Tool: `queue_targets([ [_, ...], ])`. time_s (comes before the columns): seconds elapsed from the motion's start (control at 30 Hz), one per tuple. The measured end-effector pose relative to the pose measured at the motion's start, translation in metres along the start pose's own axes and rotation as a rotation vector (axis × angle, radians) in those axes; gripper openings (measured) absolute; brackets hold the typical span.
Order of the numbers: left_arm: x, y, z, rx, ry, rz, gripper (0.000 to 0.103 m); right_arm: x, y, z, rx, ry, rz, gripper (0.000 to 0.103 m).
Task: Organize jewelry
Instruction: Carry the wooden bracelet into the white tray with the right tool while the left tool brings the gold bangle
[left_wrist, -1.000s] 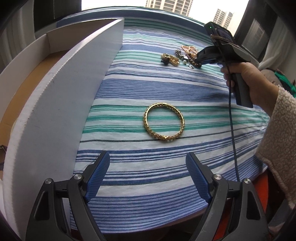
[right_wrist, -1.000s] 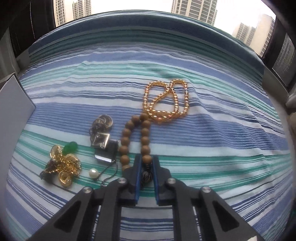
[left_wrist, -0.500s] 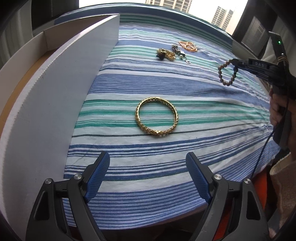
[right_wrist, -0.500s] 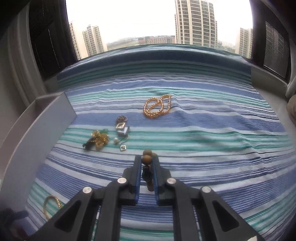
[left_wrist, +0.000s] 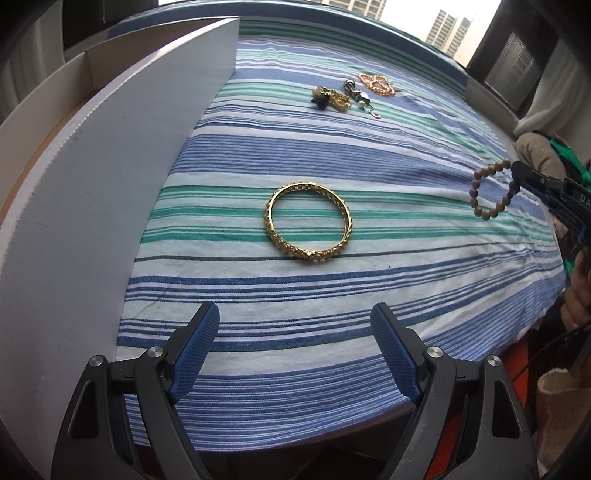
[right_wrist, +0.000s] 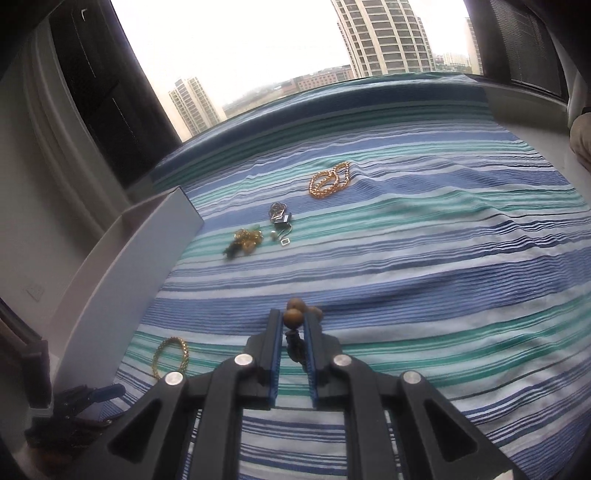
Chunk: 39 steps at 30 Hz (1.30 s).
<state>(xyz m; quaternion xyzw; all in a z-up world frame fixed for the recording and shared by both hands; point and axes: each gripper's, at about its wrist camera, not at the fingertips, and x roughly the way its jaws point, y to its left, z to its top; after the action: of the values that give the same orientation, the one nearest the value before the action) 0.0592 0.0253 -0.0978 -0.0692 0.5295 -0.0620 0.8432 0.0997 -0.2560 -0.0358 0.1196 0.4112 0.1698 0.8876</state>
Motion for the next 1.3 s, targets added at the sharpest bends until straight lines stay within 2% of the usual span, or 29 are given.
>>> queue_targets([
  [0.2, 0.003, 0.002, 0.0, -0.012, 0.018, -0.005, 0.085, -0.01, -0.002, -0.006, 0.014, -0.003, 0.018, 0.012],
  [0.4, 0.002, 0.006, 0.014, -0.042, 0.015, -0.028, 0.085, -0.02, -0.035, 0.002, 0.193, -0.012, 0.153, 0.012],
  [0.53, 0.011, 0.011, 0.029, -0.053, -0.01, 0.014, 0.085, -0.021, -0.046, 0.004, 0.21, 0.0, 0.141, 0.012],
  [0.63, 0.022, 0.009, 0.04, -0.029, -0.033, 0.084, 0.083, -0.028, -0.041, 0.003, 0.181, -0.004, 0.129, 0.012],
  [0.67, 0.025, 0.007, 0.042, -0.016, -0.038, 0.104, 0.081, -0.031, -0.037, 0.003, 0.167, -0.008, 0.127, 0.012],
  [0.73, 0.032, 0.002, 0.045, 0.007, -0.033, 0.132, 0.067, -0.036, -0.029, 0.001, 0.135, -0.018, 0.121, 0.012],
  [0.77, 0.035, -0.001, 0.044, 0.02, -0.027, 0.132, 0.05, -0.038, -0.025, 0.0, 0.12, -0.021, 0.118, 0.012],
  [0.8, 0.039, -0.005, 0.043, 0.038, -0.015, 0.133, 0.028, -0.04, -0.02, -0.001, 0.106, -0.023, 0.118, 0.012],
  [0.83, 0.039, -0.011, 0.042, 0.07, -0.032, 0.166, 0.023, -0.041, -0.016, -0.002, 0.094, -0.025, 0.118, 0.012],
  [0.87, 0.039, -0.016, 0.041, 0.096, -0.046, 0.191, 0.008, -0.042, -0.011, -0.003, 0.081, -0.025, 0.119, 0.012],
  [0.9, 0.039, -0.017, 0.041, 0.096, -0.049, 0.176, 0.003, -0.044, -0.007, -0.003, 0.068, -0.026, 0.12, 0.012],
  [0.97, 0.034, -0.013, 0.042, 0.053, -0.044, 0.106, 0.002, -0.046, 0.003, -0.002, 0.039, -0.024, 0.126, 0.012],
  [1.07, 0.009, -0.008, 0.043, 0.012, -0.081, 0.051, 0.002, -0.046, 0.018, 0.004, -0.002, -0.021, 0.14, 0.012],
  [1.2, -0.049, 0.003, 0.04, -0.061, -0.147, -0.062, 0.002, -0.043, 0.049, 0.021, -0.081, -0.022, 0.167, 0.012],
  [1.3, -0.101, 0.02, 0.038, -0.107, -0.216, -0.122, 0.002, -0.04, 0.082, 0.041, -0.143, -0.028, 0.225, 0.012],
])
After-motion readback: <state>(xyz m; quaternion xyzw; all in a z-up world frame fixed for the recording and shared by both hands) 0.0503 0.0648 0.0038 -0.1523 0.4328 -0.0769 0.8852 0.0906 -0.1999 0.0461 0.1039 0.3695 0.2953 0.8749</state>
